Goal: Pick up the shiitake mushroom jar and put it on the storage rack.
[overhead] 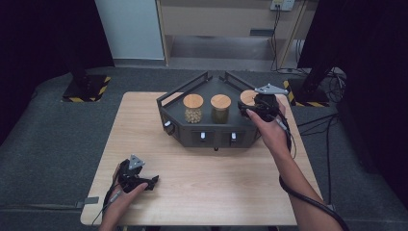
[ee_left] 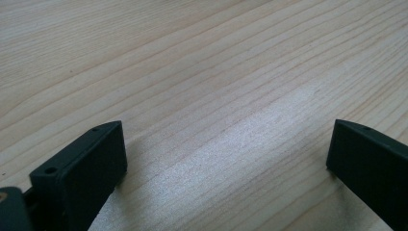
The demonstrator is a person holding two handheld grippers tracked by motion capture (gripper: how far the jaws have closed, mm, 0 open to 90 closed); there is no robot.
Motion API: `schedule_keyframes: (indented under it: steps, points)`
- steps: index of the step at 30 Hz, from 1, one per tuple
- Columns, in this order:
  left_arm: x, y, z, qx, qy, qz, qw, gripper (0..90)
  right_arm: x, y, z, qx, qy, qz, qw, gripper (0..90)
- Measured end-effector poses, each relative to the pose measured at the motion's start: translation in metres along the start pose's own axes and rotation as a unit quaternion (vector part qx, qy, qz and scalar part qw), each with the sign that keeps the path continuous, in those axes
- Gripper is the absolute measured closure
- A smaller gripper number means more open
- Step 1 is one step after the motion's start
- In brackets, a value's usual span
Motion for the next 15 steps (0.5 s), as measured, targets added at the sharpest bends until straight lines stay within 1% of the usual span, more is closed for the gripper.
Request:
schedule_keyframes:
  steps: [7, 15]
  points:
    - [0.000, 0.000, 0.000, 0.000, 0.000, 0.000, 1.0000, 0.0, 0.001, 0.005, 0.004, -0.001, 0.003, -0.004, 1.0000, 25.5]
    - [0.000, 0.000, 0.000, 0.000, 0.000, 0.000, 1.0000, 0.0, 0.003, 0.013, 0.004, -0.005, 0.009, -0.005, 0.9999, 25.5]
Point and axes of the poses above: each handheld gripper's, and its own axes: y roughly forward along the jaws, z roughly out of its top, x roughly to its right, the point moved 3 cm from there along y, roughly forward along the jaws, and after that the axes turned 10 degrees about y, right-handed, at the moved point
